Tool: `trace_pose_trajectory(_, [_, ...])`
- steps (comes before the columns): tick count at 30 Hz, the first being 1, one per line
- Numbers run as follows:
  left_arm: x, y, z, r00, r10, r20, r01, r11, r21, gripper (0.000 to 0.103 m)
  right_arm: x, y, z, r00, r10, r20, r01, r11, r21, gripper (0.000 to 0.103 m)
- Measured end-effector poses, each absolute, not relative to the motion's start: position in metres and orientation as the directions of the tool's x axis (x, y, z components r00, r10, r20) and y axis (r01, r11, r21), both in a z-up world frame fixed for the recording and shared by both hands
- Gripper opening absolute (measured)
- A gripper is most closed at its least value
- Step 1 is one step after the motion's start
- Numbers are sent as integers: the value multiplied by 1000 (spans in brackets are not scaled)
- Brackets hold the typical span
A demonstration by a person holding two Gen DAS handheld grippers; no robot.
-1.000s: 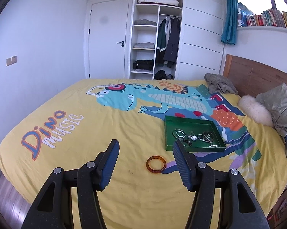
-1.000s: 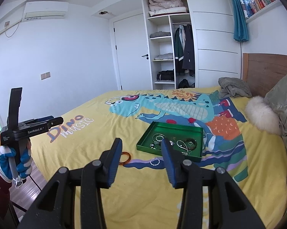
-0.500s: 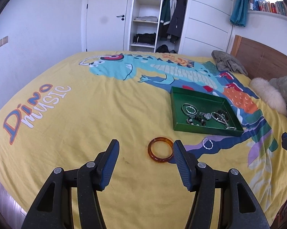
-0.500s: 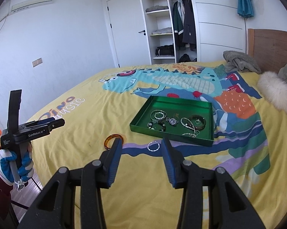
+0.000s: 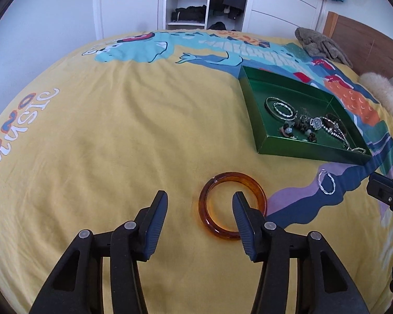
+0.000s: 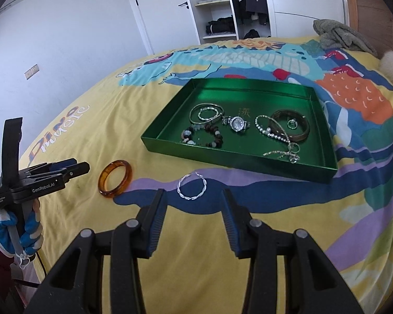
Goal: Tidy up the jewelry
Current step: 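Grasp the amber bangle with the left tool while the right tool grasps the twisted silver hoop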
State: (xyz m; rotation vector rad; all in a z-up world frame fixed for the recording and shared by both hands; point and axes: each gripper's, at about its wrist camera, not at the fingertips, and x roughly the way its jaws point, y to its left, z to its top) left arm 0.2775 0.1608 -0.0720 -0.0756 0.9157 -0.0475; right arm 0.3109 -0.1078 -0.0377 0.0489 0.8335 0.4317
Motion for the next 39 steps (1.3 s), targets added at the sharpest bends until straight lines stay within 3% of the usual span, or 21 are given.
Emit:
trace_pose_trajectory(11, [302, 156, -114, 561, -72, -824, 36, 997, -62, 40, 358, -90, -83, 530, 400, -748, -371, 902, 220, 22])
trace_pose_trajectory(18, [302, 150, -123, 555, -82, -827, 85, 995, -42, 30, 365, -87, -104, 501, 394, -770, -372, 902, 219, 18])
trace_pose_trajectory(26, [305, 150, -123, 538, -76, -839, 88, 996, -34, 28, 368, -87, -115, 491, 381, -783, -369, 905, 209, 9])
trace_pose_trajectory(29, [305, 145, -122, 534, -77, -842, 100, 995, -27, 16, 369, -92, -115, 494, 390, -777, -354, 907, 229, 5])
trace_pose_trajectory(39, [295, 120, -109, 578, 37, -815, 87, 990, 107, 10, 342, -112, -89, 555, 388, -736, -337, 914, 228, 5])
